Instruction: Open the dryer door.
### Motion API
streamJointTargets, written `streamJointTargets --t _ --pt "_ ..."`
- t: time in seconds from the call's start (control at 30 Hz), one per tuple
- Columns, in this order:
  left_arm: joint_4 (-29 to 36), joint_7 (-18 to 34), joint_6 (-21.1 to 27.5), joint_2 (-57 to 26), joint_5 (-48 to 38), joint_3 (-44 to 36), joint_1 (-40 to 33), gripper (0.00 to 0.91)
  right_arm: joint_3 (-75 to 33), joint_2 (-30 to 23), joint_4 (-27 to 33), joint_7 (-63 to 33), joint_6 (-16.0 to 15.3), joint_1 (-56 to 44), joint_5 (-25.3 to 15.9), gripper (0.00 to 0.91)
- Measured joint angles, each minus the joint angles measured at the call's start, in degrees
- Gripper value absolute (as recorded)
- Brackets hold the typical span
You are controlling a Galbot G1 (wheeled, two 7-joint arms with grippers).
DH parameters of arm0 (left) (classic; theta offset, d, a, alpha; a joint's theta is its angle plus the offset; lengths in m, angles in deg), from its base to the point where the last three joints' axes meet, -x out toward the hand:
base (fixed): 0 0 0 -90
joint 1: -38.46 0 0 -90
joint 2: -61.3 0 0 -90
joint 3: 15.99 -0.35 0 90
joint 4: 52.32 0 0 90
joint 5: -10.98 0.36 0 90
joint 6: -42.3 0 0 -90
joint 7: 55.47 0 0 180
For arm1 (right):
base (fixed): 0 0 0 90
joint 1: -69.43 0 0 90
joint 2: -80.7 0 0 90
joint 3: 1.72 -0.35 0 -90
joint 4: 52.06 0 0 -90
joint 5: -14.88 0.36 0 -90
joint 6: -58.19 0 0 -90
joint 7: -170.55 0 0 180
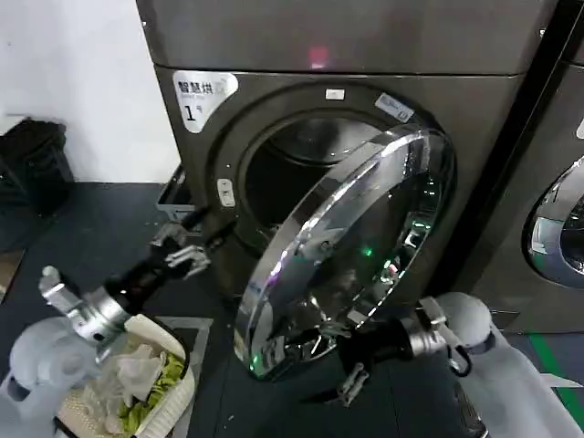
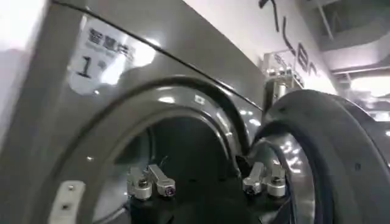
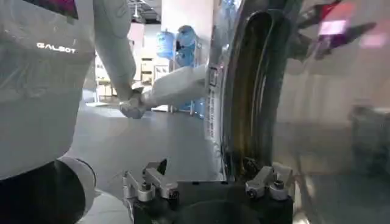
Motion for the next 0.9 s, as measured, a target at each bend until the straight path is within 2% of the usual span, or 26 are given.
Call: streamJointTargets --t 0.17,0.43,0.67,0.9 --pt "0.0 -2.7 1.4 -1.2 0.8 -3.8 -1.4 0.907 -9.8 -1.0 1.1 0.0 0.3 -4.8 -0.2 0.907" --pt "0.2 -4.8 2.0 -0.7 4.6 -11.3 -4.1 0.907 -26.8 -5.3 0.1 -0.3 -0.6 -10.7 -4.6 0.907" --pt "2.1 -5.2 2.4 -1.0 4.9 -15.4 -5.4 0.907 -40.0 -9.0 -0.9 -6.3 -0.5 -13.7 -2.9 0.907" --pt "3.6 -4.9 2.6 -0.4 5.6 -19.6 -7.0 0.907 -52.3 -12.3 -1.3 -19.1 1.7 -16.0 -1.3 0.907"
